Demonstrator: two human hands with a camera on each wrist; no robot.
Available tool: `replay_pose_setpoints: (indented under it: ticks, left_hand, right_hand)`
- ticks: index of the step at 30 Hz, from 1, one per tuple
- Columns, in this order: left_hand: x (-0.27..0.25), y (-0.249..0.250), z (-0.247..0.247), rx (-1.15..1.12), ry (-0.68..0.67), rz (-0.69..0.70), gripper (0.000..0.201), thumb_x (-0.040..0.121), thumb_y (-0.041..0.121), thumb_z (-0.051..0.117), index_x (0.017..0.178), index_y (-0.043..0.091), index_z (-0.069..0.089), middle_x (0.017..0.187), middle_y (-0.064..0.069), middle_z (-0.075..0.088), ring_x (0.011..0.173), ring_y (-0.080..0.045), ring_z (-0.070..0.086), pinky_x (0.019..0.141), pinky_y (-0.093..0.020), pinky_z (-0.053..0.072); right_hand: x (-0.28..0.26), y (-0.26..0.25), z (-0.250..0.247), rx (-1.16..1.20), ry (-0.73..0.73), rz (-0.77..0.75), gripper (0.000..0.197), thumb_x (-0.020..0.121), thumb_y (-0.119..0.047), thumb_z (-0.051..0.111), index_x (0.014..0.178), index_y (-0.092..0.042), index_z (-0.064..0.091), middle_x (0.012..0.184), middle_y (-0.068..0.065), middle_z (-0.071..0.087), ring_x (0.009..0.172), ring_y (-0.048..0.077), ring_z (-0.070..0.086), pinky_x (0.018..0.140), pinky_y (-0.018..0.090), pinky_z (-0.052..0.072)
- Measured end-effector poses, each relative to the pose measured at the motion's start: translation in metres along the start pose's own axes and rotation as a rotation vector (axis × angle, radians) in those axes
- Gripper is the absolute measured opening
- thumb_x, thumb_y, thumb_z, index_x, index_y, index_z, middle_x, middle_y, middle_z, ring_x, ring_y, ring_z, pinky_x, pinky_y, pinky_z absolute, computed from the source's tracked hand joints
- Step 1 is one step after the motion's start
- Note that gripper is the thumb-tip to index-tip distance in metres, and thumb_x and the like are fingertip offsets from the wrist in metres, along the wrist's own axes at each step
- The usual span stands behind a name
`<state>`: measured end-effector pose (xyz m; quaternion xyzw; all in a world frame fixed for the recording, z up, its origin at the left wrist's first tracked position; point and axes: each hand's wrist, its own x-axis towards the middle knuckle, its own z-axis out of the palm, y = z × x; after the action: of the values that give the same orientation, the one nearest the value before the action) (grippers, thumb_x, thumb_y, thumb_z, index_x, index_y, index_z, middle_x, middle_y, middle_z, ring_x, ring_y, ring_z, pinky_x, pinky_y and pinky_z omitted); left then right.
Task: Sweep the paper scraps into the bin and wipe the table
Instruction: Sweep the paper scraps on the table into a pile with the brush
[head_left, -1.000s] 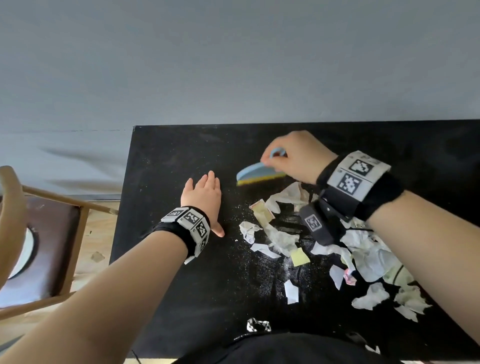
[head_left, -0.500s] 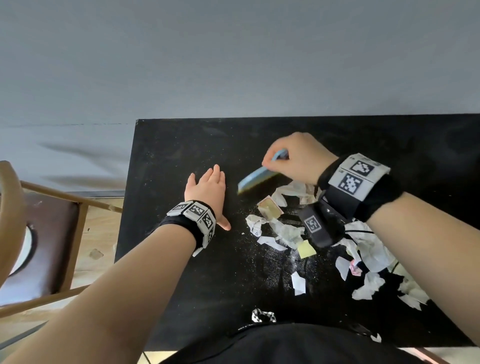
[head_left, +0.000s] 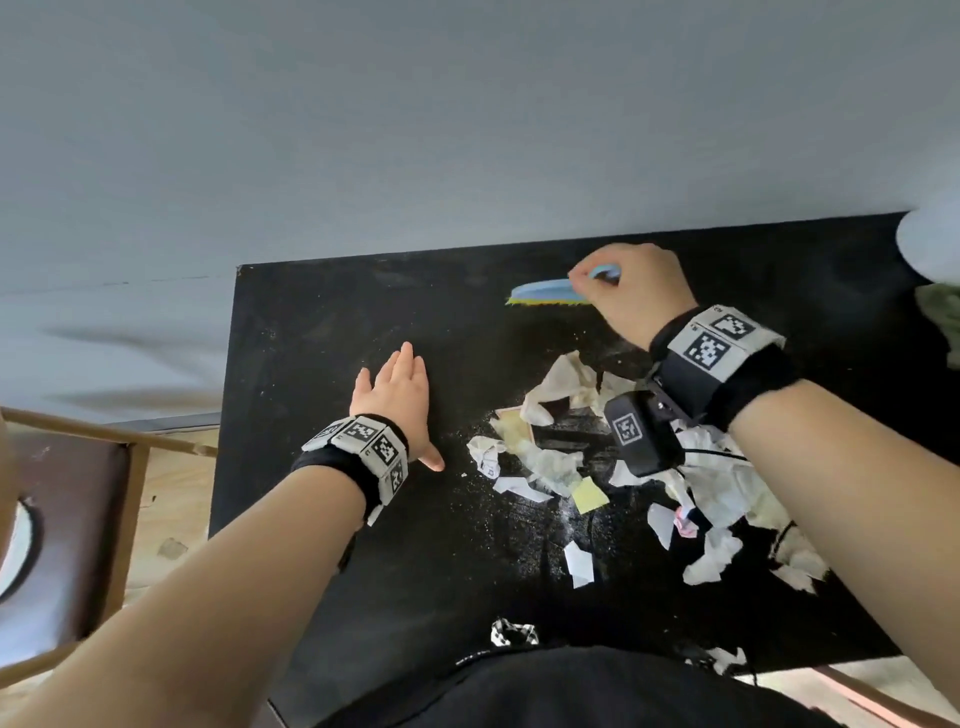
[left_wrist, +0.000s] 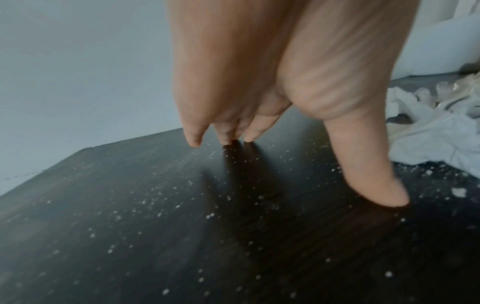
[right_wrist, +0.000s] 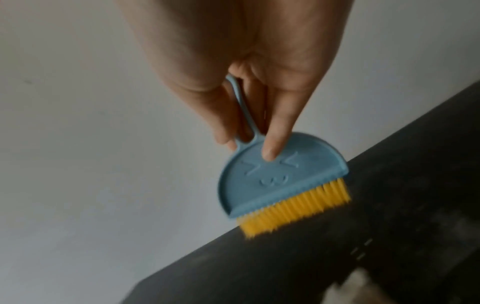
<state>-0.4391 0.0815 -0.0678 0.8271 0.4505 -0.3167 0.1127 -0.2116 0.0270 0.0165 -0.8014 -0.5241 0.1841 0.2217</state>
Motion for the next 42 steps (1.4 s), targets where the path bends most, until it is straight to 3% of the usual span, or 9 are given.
replay_pose_setpoints:
  ticks: [5, 11, 17, 26, 29, 32, 35, 39, 42]
  left_hand:
    - [0.0, 0.022, -0.006, 0.139, 0.006, 0.114, 0.137, 0.06, 0.062, 0.078, 0.15, 0.006, -0.008, 0.158, -0.007, -0.015, 0.146, -0.02, -0.007, 0.119, -0.045, 0.005]
    - [0.007, 0.045, -0.014, 0.176, -0.019, 0.19, 0.143, 0.055, 0.067, 0.078, 0.15, 0.003, -0.009, 0.158, -0.011, -0.015, 0.146, -0.023, -0.009, 0.119, -0.047, 0.005]
    - [0.006, 0.055, -0.016, 0.195, -0.039, 0.202, 0.145, 0.054, 0.068, 0.078, 0.149, 0.001, -0.009, 0.157, -0.014, -0.016, 0.146, -0.025, -0.01, 0.118, -0.047, 0.006]
    - [0.002, 0.071, -0.017, 0.115, 0.01, 0.296, 0.143, 0.051, 0.08, 0.069, 0.151, 0.005, -0.002, 0.159, -0.009, -0.011, 0.147, -0.022, -0.006, 0.119, -0.047, 0.005]
    - [0.0, 0.078, -0.018, 0.108, 0.006, 0.318, 0.141, 0.053, 0.08, 0.068, 0.151, 0.006, -0.002, 0.159, -0.008, -0.01, 0.147, -0.021, -0.005, 0.119, -0.047, 0.005]
    - [-0.005, 0.082, -0.017, 0.095, 0.011, 0.334, 0.139, 0.055, 0.079, 0.067, 0.152, 0.007, -0.002, 0.159, -0.006, -0.007, 0.147, -0.021, -0.004, 0.119, -0.046, 0.004]
    - [-0.009, 0.084, -0.016, 0.076, 0.026, 0.337, 0.139, 0.056, 0.078, 0.068, 0.151, 0.007, -0.003, 0.16, -0.006, -0.006, 0.147, -0.021, -0.002, 0.118, -0.045, 0.003]
    - [-0.013, 0.087, -0.015, 0.064, 0.046, 0.353, 0.138, 0.056, 0.077, 0.068, 0.151, 0.007, -0.003, 0.16, -0.006, -0.005, 0.147, -0.021, 0.0, 0.118, -0.044, 0.004]
    - [-0.017, 0.089, -0.015, 0.068, 0.063, 0.371, 0.136, 0.058, 0.077, 0.067, 0.151, 0.007, -0.002, 0.16, -0.006, -0.004, 0.147, -0.021, 0.0, 0.118, -0.044, 0.004]
  right_hand:
    - [0.012, 0.038, 0.003, -0.18, -0.056, 0.165, 0.027, 0.096, -0.019, 0.047, 0.111, -0.007, 0.065, 0.116, 0.014, 0.065, 0.105, 0.031, 0.059, 0.088, 0.032, 0.043]
    - [-0.022, 0.032, 0.0, -0.169, -0.281, 0.04, 0.024, 0.092, -0.02, 0.053, 0.103, -0.008, 0.07, 0.107, 0.009, 0.068, 0.098, 0.023, 0.061, 0.085, 0.031, 0.047]
    - [-0.007, 0.05, -0.033, -0.109, 0.007, 0.128, 0.027, 0.095, -0.02, 0.049, 0.105, -0.004, 0.069, 0.113, 0.012, 0.067, 0.103, 0.027, 0.06, 0.088, 0.029, 0.043]
    - [-0.044, 0.047, -0.01, -0.15, -0.208, 0.099, 0.023, 0.091, -0.019, 0.051, 0.098, -0.009, 0.071, 0.103, 0.008, 0.07, 0.095, 0.023, 0.063, 0.087, 0.032, 0.05]
    - [-0.041, 0.052, -0.031, -0.077, -0.052, 0.12, 0.025, 0.092, -0.017, 0.051, 0.098, -0.004, 0.071, 0.104, 0.011, 0.07, 0.097, 0.027, 0.064, 0.092, 0.039, 0.048]
    - [-0.03, 0.07, -0.042, -0.183, 0.051, 0.232, 0.028, 0.094, -0.016, 0.047, 0.1, -0.003, 0.071, 0.109, 0.015, 0.069, 0.102, 0.032, 0.061, 0.087, 0.033, 0.044]
    - [-0.037, 0.076, -0.029, -0.226, -0.006, 0.335, 0.03, 0.095, -0.019, 0.045, 0.101, -0.002, 0.069, 0.107, 0.017, 0.068, 0.099, 0.034, 0.062, 0.086, 0.036, 0.048]
    - [-0.067, 0.059, -0.006, -0.213, -0.124, 0.241, 0.026, 0.091, -0.017, 0.047, 0.095, -0.008, 0.071, 0.103, 0.011, 0.07, 0.095, 0.03, 0.063, 0.084, 0.034, 0.049]
    - [-0.074, 0.055, -0.016, -0.206, -0.072, 0.209, 0.026, 0.092, -0.017, 0.046, 0.096, -0.005, 0.069, 0.101, 0.011, 0.07, 0.094, 0.028, 0.062, 0.08, 0.031, 0.046]
